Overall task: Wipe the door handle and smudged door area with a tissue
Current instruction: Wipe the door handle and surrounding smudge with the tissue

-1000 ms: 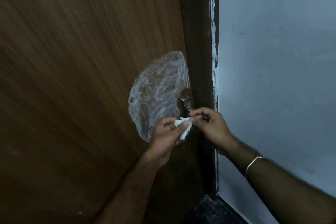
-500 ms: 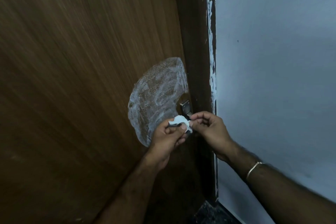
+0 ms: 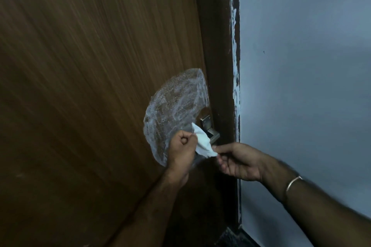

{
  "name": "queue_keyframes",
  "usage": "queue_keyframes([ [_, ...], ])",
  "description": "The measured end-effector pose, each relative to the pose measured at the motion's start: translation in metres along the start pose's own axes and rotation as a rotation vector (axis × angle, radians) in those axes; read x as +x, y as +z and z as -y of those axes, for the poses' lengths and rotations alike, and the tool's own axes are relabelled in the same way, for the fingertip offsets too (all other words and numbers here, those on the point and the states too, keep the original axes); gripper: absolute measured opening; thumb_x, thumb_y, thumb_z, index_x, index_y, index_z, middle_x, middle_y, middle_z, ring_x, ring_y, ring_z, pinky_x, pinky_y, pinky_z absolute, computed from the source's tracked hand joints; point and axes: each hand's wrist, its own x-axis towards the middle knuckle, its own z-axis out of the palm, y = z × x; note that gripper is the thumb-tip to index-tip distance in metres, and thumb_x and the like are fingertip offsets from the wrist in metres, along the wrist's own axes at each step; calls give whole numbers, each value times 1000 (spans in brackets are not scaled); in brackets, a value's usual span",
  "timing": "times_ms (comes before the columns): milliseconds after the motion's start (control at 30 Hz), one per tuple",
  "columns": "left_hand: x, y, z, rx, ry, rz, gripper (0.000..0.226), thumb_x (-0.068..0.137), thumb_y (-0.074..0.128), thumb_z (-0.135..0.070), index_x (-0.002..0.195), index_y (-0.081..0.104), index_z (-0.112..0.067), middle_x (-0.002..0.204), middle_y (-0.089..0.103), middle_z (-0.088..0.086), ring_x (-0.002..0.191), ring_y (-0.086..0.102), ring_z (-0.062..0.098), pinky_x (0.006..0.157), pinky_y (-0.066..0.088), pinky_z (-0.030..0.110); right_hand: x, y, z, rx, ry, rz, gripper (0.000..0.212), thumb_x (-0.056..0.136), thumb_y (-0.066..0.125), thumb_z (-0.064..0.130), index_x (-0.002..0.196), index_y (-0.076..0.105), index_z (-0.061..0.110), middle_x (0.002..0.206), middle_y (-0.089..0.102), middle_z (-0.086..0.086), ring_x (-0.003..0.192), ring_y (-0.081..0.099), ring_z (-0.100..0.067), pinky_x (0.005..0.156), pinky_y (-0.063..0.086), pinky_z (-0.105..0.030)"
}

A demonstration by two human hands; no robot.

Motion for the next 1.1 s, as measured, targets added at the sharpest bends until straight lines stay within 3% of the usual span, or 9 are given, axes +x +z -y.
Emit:
queue_keyframes([
  [133, -1, 0, -3, 111, 88, -35, 8, 94, 63, -14, 87, 62, -18, 83, 66, 2, 75, 63, 15, 66, 53, 31, -5, 0, -2, -459, -184, -161, 27, 95, 60, 34, 89, 72, 11, 80, 64, -3, 72, 56, -14, 66, 48, -27],
  [233, -1, 1, -5, 114, 96, -55, 8, 90, 71, -21, 90, 63, -18, 87, 67, 2, 76, 64, 13, 62, 51, 25, -5, 5, 0, -264, -324, -85, 39, 96, 55, 46, 108, 71, 12, 105, 70, -9, 98, 62, -21, 90, 51, -37],
  [300, -2, 2, -6, 86, 80, -50, 15, 87, 75, -21, 94, 63, -17, 88, 67, 3, 78, 65, 13, 62, 52, 24, -7, 16, -3, -302, -372, -1, 33, 94, 61, 37, 118, 65, 15, 112, 71, -11, 99, 66, -20, 87, 53, -36],
  [400, -4, 2, -9, -1, 27, 39, 21, 86, 74, -10, 104, 63, -13, 100, 68, 10, 88, 68, 19, 69, 57, 27, -4, 28, -8, -313, -552, -155, 28, 92, 66, 15, 120, 59, 12, 105, 72, -17, 89, 71, -21, 72, 55, -34],
  [533, -6, -5, -14, -110, -23, 195, 34, 85, 66, 12, 108, 62, -12, 112, 67, 12, 98, 68, 24, 81, 59, 41, -6, 28, -4, -86, -650, -202, 22, 91, 60, -3, 112, 63, 4, 99, 73, -14, 88, 69, -26, 74, 56, -37],
  [633, -6, -9, -17, -85, -2, 258, 39, 84, 64, 14, 108, 65, -16, 115, 66, 8, 99, 69, 20, 79, 59, 37, -6, 27, 0, 44, -662, -161, 23, 87, 58, -12, 106, 65, 0, 103, 72, -12, 95, 68, -27, 81, 57, -38],
  [867, -5, -11, -19, -47, 8, 306, 49, 86, 66, 8, 117, 60, -29, 110, 71, 13, 100, 69, 31, 83, 60, 49, -3, 27, 2, 29, -714, -107, 45, 83, 60, -17, 121, 64, 5, 109, 73, -14, 103, 68, -28, 83, 60, -38],
  [1000, -3, -10, -18, -109, -22, 271, 33, 91, 65, -2, 116, 64, -23, 110, 72, 15, 97, 71, 29, 76, 59, 39, -7, 25, 6, -87, -718, -93, 49, 83, 61, -17, 126, 62, 7, 114, 72, -12, 108, 68, -31, 95, 54, -50],
  [1100, -2, -10, -16, -109, 25, 239, 54, 86, 72, -1, 130, 56, -28, 111, 72, 12, 96, 72, 25, 76, 60, 40, -9, 25, 7, -165, -708, -95, 51, 83, 61, -16, 127, 61, 9, 116, 69, -22, 109, 65, -38, 94, 55, -50],
])
